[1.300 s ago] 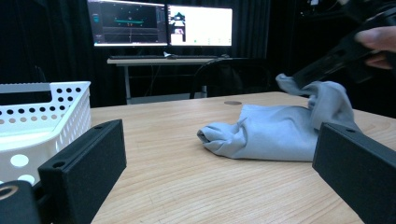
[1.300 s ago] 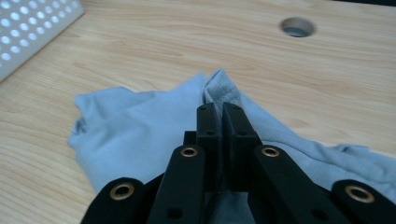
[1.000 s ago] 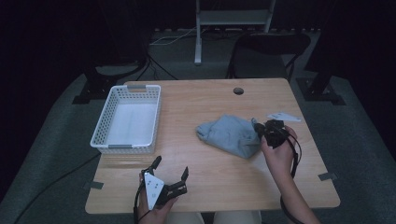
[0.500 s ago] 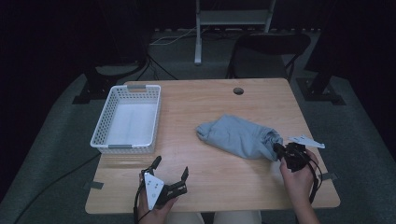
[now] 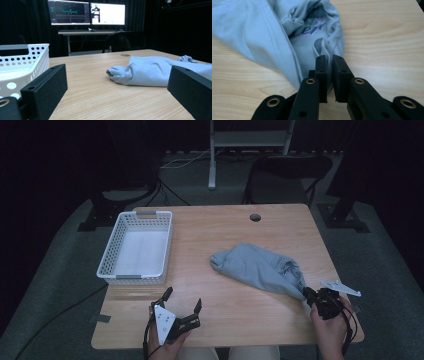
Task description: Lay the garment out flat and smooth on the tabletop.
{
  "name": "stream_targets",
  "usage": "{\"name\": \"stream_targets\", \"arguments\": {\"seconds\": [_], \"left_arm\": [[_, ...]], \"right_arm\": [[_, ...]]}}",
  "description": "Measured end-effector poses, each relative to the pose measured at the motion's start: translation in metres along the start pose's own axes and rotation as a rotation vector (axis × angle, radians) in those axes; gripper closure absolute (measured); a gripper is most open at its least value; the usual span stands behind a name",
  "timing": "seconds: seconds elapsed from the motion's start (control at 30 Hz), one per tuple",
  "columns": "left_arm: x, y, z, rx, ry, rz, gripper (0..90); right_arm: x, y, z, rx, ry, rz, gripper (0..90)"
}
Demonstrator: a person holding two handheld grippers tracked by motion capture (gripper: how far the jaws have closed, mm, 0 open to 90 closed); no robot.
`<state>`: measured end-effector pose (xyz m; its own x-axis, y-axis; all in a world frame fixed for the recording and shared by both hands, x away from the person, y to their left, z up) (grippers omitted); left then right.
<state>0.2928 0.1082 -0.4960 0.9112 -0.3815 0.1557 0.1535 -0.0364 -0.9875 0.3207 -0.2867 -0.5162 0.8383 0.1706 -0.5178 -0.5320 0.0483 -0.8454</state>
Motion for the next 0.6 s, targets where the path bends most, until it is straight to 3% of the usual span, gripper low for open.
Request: {"name": "stream_targets", "arguments": {"seconds": [0.5,0.6], "left_arm": [[0.0,0.0,0.0,0.001,-0.003,-0.001,4.0],[0.0,0.0,0.0,0.001,-0.004,-0.001,3.9]], "right_arm": [[-0.018,0.027,-0.02,0.039,0.026,0.03,84.8],[-0.023,0.029,-0.027,0.041,0.05,0.016,85.5]]}}
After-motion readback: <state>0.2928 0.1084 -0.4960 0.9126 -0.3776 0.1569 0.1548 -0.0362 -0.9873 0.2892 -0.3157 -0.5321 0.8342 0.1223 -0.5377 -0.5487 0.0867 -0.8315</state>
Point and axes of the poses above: each handheld gripper's, and its own axes: x roughly forward along the jaws, y roughly out of its underside, z roughly to its left, the point moved 8 cm from there along x, roughly forward along the jaws, and after that the axes turned 7 degrees about -z, right-handed, at the moved point
